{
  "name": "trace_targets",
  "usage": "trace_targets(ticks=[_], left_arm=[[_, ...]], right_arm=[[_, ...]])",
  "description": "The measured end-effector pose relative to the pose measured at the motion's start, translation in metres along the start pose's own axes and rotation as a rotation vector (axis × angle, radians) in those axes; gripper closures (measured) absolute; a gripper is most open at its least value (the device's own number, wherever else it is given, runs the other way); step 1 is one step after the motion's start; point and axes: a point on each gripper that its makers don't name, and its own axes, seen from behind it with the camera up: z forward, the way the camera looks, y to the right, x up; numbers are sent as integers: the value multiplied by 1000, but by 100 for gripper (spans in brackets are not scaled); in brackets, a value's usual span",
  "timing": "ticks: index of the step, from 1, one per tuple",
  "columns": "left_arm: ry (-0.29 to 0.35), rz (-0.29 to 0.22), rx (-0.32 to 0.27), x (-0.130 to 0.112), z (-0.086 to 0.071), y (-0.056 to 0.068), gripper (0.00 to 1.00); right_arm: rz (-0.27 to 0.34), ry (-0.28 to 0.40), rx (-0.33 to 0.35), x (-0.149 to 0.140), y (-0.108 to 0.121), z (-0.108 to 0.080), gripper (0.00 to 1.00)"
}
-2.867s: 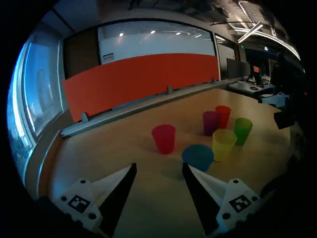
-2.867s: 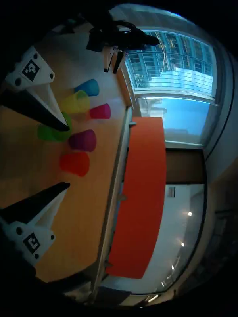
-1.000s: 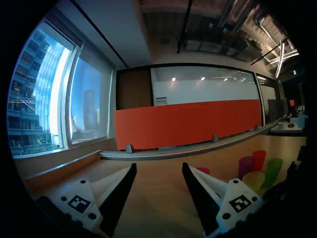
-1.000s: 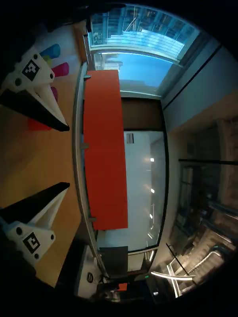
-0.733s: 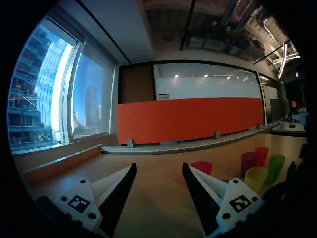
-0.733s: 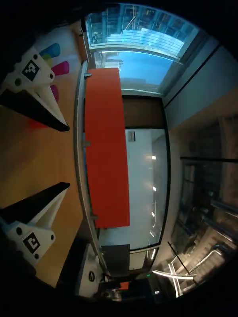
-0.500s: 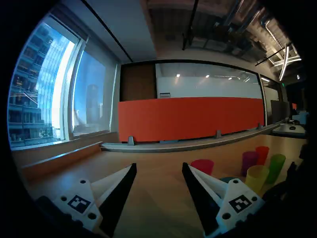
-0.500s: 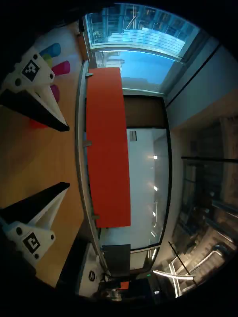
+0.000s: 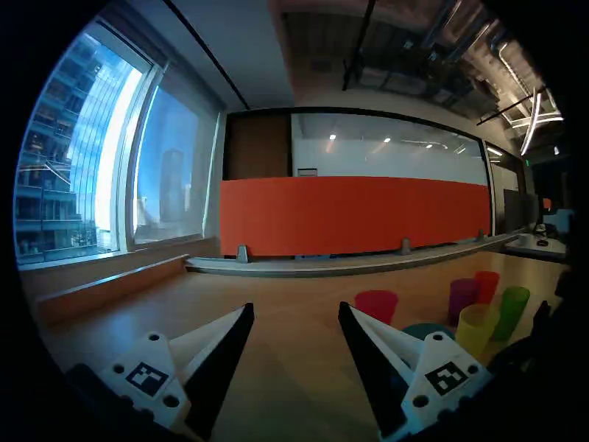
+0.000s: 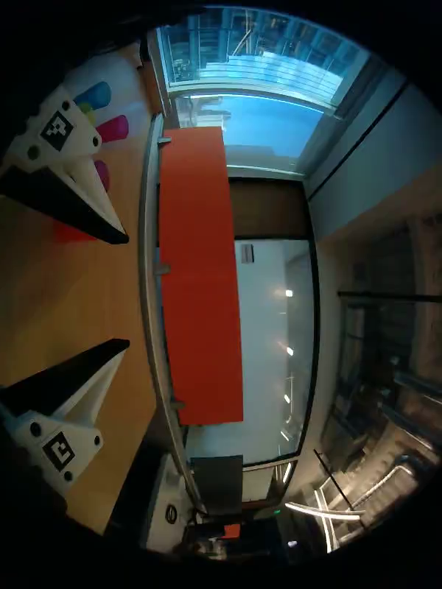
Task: Pour water
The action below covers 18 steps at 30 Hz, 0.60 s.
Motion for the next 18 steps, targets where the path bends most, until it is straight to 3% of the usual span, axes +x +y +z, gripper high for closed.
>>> trace_targets(ticks=[18], left_arm=[[-21, -9, -8, -7, 1, 2, 15]], right_arm=[[16, -1, -9, 1, 7, -2, 1]])
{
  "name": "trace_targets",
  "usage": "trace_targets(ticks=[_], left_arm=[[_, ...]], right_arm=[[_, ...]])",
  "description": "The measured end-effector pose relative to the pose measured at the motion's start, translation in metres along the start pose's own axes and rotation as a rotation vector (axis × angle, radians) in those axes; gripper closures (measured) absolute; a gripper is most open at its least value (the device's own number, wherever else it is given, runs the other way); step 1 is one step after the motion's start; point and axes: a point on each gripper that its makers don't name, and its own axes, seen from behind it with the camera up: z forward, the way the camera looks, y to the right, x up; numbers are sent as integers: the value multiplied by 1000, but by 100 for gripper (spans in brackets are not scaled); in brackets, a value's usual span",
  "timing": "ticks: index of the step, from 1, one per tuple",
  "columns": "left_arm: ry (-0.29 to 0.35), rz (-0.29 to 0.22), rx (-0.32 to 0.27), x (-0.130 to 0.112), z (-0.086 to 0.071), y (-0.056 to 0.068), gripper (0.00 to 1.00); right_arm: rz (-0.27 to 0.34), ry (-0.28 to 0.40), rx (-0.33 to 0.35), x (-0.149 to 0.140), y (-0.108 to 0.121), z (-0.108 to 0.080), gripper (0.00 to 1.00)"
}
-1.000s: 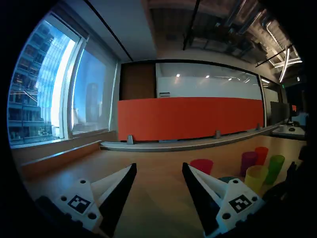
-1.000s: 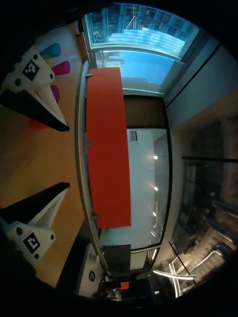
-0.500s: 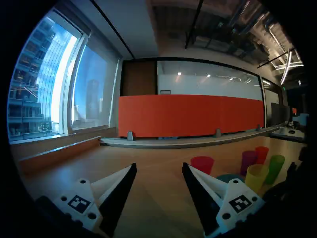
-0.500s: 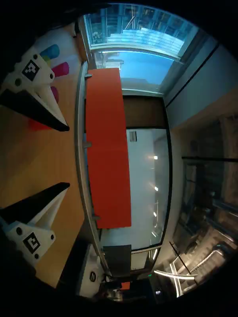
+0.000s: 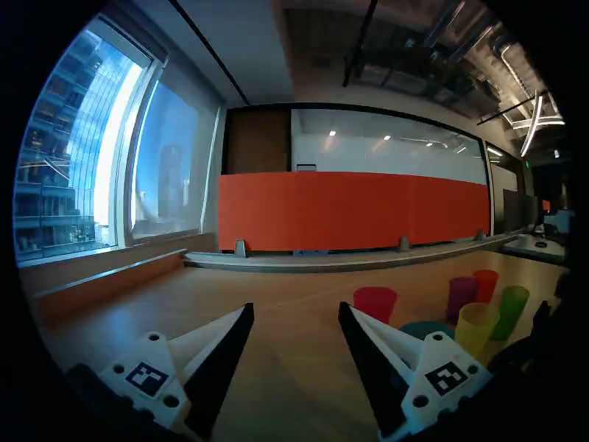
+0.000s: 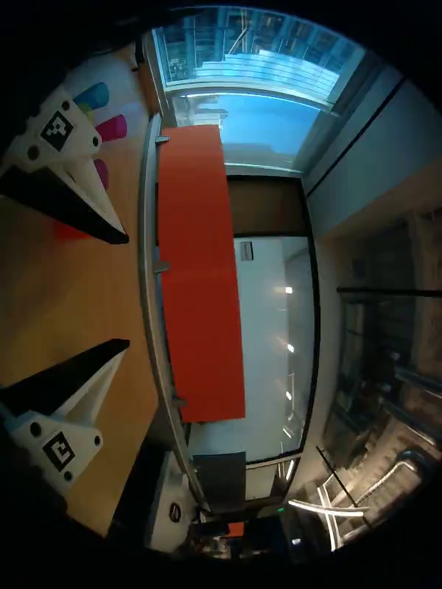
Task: Pour water
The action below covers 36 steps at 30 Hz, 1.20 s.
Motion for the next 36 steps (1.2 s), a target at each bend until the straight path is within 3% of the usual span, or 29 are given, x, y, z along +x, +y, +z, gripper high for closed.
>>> trace_targets(ticks=[18, 36], left_arm=[[0, 1, -10, 0, -1, 2, 15], [-1, 2, -10, 0, -1, 2, 15]], right_arm=[[2, -2, 4, -3, -1, -1, 1], [-62, 26, 5, -2, 3, -1, 1]])
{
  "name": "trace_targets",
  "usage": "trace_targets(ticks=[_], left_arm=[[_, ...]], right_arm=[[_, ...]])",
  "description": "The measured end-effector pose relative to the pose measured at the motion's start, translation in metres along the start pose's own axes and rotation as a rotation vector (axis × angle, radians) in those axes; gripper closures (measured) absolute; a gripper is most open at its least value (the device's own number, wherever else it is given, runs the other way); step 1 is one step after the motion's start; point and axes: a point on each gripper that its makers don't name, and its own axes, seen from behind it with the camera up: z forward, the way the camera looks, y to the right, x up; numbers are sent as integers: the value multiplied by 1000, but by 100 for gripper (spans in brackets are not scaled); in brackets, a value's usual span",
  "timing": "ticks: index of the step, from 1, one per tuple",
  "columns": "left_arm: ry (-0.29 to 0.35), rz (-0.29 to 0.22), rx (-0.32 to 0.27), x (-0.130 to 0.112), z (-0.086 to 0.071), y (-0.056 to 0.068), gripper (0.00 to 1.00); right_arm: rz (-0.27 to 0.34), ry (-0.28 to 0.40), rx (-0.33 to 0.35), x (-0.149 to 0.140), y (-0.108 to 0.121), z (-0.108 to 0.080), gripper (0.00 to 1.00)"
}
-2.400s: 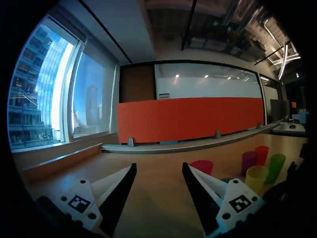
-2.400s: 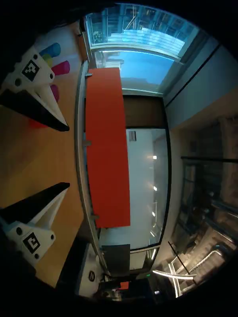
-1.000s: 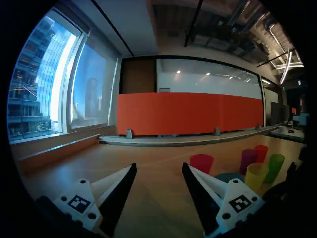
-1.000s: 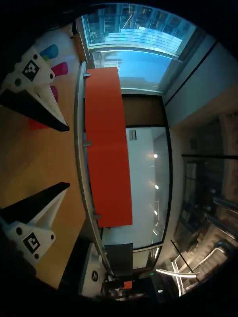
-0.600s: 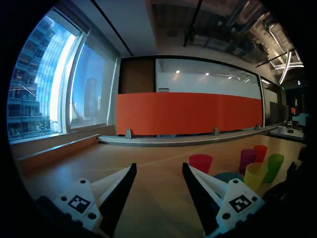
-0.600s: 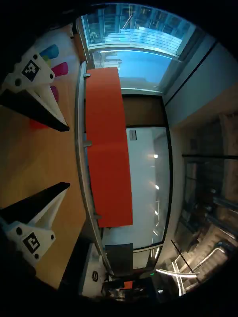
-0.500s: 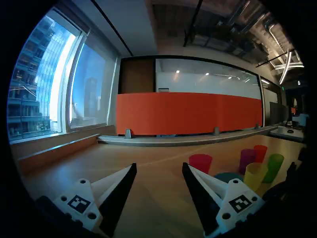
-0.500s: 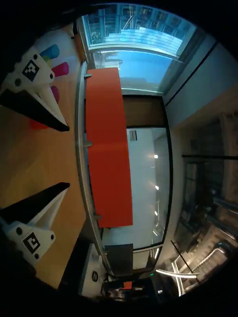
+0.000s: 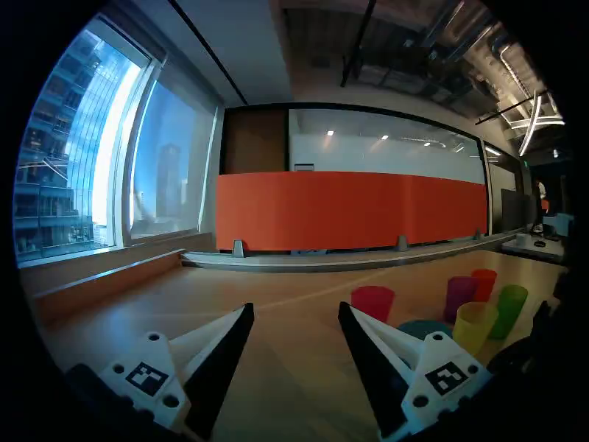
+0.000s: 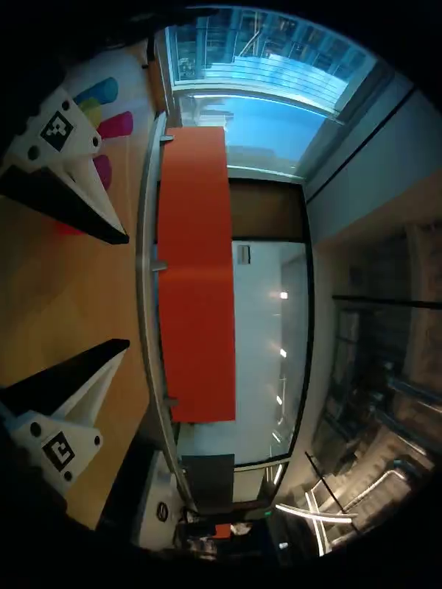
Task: Pour water
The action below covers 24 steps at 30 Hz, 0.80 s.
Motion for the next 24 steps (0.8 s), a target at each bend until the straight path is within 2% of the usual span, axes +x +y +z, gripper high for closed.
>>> trace_targets(ticks=[9, 18, 24], left_arm=[[0, 0, 0, 0, 0, 0, 15], [0, 0, 0, 0, 0, 0, 15], [0, 0, 0, 0, 0, 0, 15]], right_arm=[[-49, 7, -26, -10, 2, 8, 1], [-60, -7, -10, -27, -5, 13, 1], [-39, 2, -8, -25, -4, 18, 1]])
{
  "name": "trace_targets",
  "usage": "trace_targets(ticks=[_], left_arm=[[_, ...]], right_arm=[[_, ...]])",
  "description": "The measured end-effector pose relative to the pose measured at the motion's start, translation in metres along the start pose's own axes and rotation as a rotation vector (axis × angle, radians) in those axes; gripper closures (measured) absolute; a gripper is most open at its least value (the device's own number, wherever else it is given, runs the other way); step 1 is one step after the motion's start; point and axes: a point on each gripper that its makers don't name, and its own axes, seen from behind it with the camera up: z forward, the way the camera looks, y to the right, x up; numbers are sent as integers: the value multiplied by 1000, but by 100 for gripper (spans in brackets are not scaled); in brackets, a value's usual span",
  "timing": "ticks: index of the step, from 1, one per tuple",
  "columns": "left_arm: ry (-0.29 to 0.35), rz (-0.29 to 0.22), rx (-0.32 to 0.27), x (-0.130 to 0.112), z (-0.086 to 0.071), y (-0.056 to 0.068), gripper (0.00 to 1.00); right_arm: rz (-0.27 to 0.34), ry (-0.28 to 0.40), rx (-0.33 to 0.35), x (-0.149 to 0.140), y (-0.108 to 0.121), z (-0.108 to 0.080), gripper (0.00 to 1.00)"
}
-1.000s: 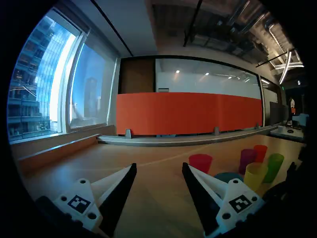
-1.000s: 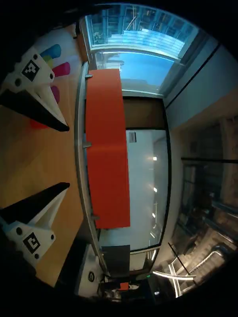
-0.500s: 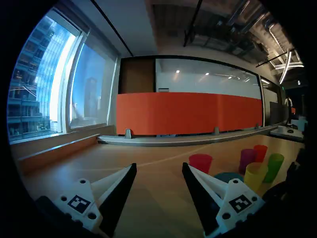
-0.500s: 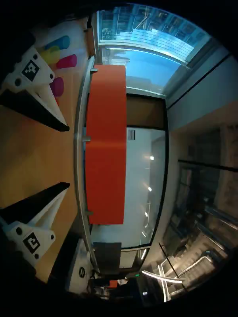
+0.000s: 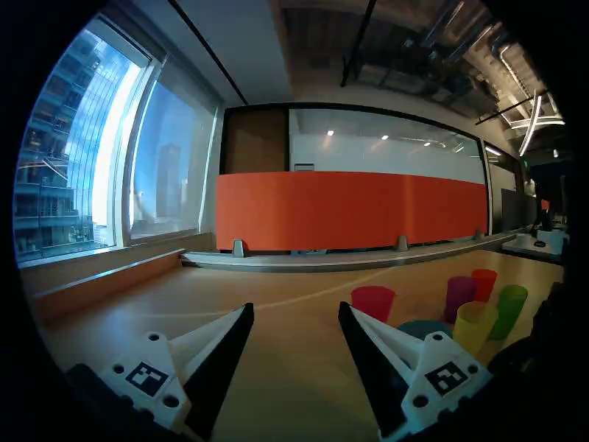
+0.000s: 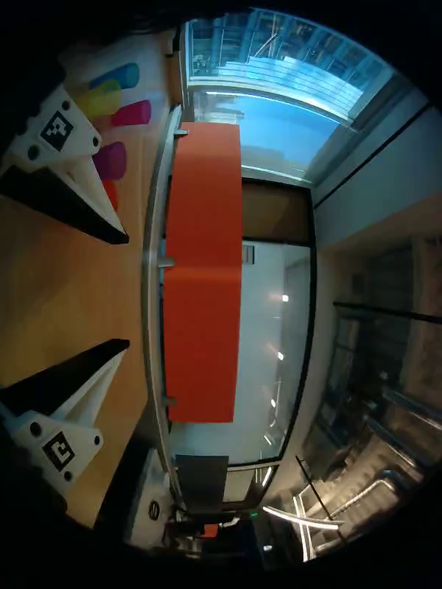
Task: Pour water
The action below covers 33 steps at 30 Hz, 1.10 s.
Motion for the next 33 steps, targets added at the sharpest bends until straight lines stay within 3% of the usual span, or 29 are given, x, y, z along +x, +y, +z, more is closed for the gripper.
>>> trace_targets(ticks=[9, 33], left_arm=[[0, 0, 0, 0, 0, 0, 15], [0, 0, 0, 0, 0, -1, 15]], right_arm=[[57, -13, 3, -9, 1, 6, 1], [59, -33, 13, -28, -5, 6, 1]])
